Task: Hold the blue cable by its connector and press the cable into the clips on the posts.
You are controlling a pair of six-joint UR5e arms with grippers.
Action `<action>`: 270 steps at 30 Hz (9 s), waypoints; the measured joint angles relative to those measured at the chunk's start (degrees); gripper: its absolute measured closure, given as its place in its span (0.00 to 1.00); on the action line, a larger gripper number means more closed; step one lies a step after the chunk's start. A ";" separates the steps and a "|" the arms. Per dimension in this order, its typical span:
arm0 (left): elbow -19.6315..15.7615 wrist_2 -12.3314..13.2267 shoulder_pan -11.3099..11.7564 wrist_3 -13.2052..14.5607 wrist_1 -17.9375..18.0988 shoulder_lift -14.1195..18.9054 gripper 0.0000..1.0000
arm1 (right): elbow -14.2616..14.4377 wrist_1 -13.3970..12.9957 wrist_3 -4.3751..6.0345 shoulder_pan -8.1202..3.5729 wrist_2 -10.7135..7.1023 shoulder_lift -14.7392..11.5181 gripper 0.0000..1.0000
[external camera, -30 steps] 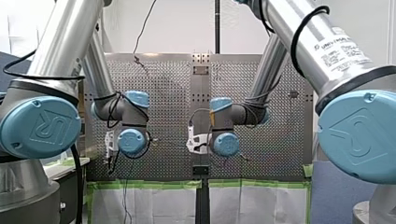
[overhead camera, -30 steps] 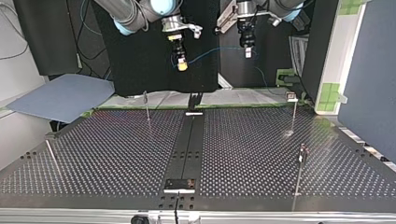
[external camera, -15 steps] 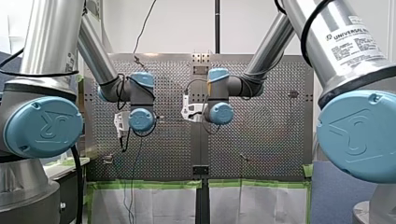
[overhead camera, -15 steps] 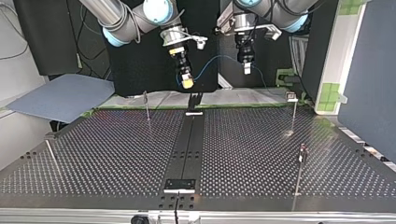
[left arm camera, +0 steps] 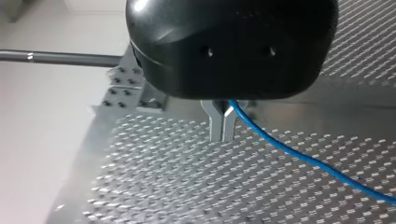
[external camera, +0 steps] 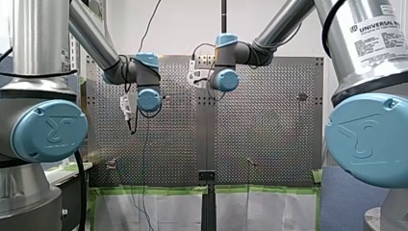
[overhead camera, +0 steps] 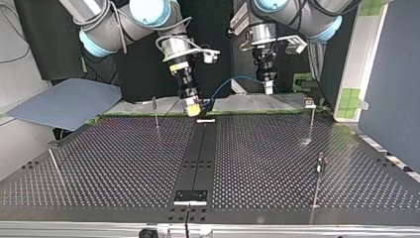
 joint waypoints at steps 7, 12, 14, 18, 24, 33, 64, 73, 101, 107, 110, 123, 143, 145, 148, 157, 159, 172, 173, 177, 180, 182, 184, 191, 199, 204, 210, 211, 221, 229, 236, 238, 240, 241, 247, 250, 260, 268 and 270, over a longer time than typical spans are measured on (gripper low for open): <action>2.33 0.35 2.17 0.07 -4.00 3.94 1.00 | -4.16 4.16 0.32 -0.39 -0.93 -2.56 1.00; 3.18 1.80 3.84 -1.08 -6.68 6.27 1.00 | -6.60 6.09 0.32 -0.50 -1.90 -0.70 1.00; 3.33 2.67 4.72 -1.93 -7.64 7.05 1.00 | -7.39 6.39 0.32 -0.43 -2.21 0.39 1.00; 3.96 4.95 7.01 -3.28 -9.99 7.68 1.00 | -8.84 6.58 0.23 -0.06 -2.77 2.46 1.00; 5.64 8.14 10.21 -4.25 -12.27 7.57 1.00 | -11.42 6.63 0.26 0.52 -3.94 5.22 1.00; 9.81 10.49 14.70 -4.82 -14.47 7.32 1.00 | -15.99 7.38 0.52 0.99 -4.24 5.98 1.00; 19.26 11.34 21.21 -6.23 -19.88 7.77 1.00 | -24.06 8.99 1.44 2.67 -6.25 8.85 1.00; 20.39 14.30 24.72 -6.52 -20.44 6.70 1.00 | -25.37 9.52 1.46 3.01 -5.92 9.24 1.00; 25.54 25.92 30.78 -8.15 -20.23 0.53 1.00 | -25.99 9.88 1.46 1.90 -4.72 10.30 1.00; 27.69 27.81 31.35 -8.46 -19.89 -1.69 1.00 | -26.00 9.83 1.46 1.25 -4.39 10.37 1.00; 28.41 28.58 31.81 -9.38 -19.44 -2.24 1.00 | -26.09 9.80 1.46 0.89 -4.28 10.40 1.00; 28.75 31.78 34.86 -11.13 -17.47 -4.01 1.00 | -26.88 9.69 1.51 -1.72 -4.27 11.49 1.00; 28.80 35.71 35.07 -14.56 -14.14 -5.79 0.41 | -34.88 12.73 2.60 -3.29 -5.01 15.56 1.00; 28.75 35.81 34.97 -15.03 -14.01 -5.80 0.33 | -34.93 13.06 2.58 -3.20 -5.05 15.59 1.00; 28.52 35.93 35.04 -16.20 -13.98 -5.81 0.09 | -34.94 13.49 2.55 -3.06 -5.13 15.64 1.00; 27.63 34.59 34.28 -19.11 -17.24 -5.48 0.00 | -34.97 14.46 2.59 -3.01 -5.25 15.69 1.00; 27.16 35.13 33.80 -19.26 -18.15 -4.89 0.00 | -34.97 14.55 2.59 -3.00 -5.24 15.69 1.00; 20.71 38.26 33.63 -24.93 -15.88 1.65 0.00 | -34.96 14.75 2.60 -2.83 -5.25 15.69 1.00; 20.24 38.11 33.58 -25.09 -16.15 2.11 0.00 | -34.96 14.81 2.60 -2.82 -5.25 15.69 1.00; 18.02 37.78 33.36 -24.09 -18.03 4.34 0.00 | -34.96 14.95 2.60 -2.82 -5.25 15.69 1.00; 16.31 37.88 33.20 -22.56 -19.68 6.05 0.00 | -34.96 14.97 2.60 -2.80 -5.25 15.69 1.00; 15.27 38.32 33.06 -21.56 -20.74 7.09 0.00 | -34.96 14.98 2.60 -2.79 -5.25 15.69 1.00; 13.99 38.90 32.87 -20.29 -22.01 8.38 0.00 | -34.97 14.98 2.60 -2.78 -5.25 15.69 1.00; 10.48 39.48 32.69 -16.25 -26.08 12.21 0.00 | -34.96 15.04 2.60 -2.75 -5.25 15.69 1.00; 11.33 39.31 32.71 -12.10 -30.20 16.31 0.00 | -34.96 15.16 2.60 -2.70 -5.25 15.69 1.00; 14.02 39.17 32.58 -9.25 -33.07 17.23 0.00 | -34.96 15.17 2.60 -2.68 -5.25 15.69 1.00; 17.67 39.04 32.02 -5.37 -36.95 16.34 0.00 | -34.96 15.36 2.60 -2.67 -5.23 15.69 1.00; 18.03 39.02 31.91 -4.84 -37.46 16.04 0.00 | -34.96 15.41 2.60 -2.68 -5.20 15.69 1.00; 20.53 38.44 30.73 1.03 -43.31 13.34 0.00 | -34.76 15.58 2.60 -2.99 -4.92 15.68 1.00; 21.63 38.40 30.11 6.00 -44.96 13.66 0.00 | -34.71 15.73 2.60 -3.14 -4.73 15.76 1.00; 23.40 38.37 29.56 9.88 -44.44 13.68 0.00 | -34.70 16.18 2.60 -3.15 -4.41 15.84 1.00; 23.64 38.29 29.48 10.97 -44.42 13.53 0.00 | -34.70 16.29 2.60 -3.15 -4.39 15.86 1.00; 23.74 38.23 29.44 12.02 -44.41 13.11 0.00 | -34.70 16.38 2.60 -3.16 -4.38 15.91 1.00; 23.75 38.21 29.42 12.40 -44.40 12.93 0.00 | -34.70 16.42 2.60 -3.15 -4.38 15.92 1.00; 23.81 38.17 29.19 13.29 -44.39 12.88 0.00 | -34.70 16.55 2.60 -3.11 -4.37 15.94 1.00; 23.79 38.17 29.09 13.27 -44.39 13.40 0.00 | -34.69 16.56 2.60 -3.04 -4.37 15.95 1.00; 23.78 38.01 28.67 13.26 -44.63 12.31 0.00 | -34.70 16.79 2.60 -3.00 -4.40 16.02 1.00; 23.76 37.64 28.47 12.68 -44.44 13.22 0.00 | -34.69 17.03 2.60 -2.97 -4.38 16.04 1.00; 23.76 37.59 28.36 12.78 -44.64 12.70 0.00 | -34.69 17.05 2.60 -2.98 -4.39 16.03 1.00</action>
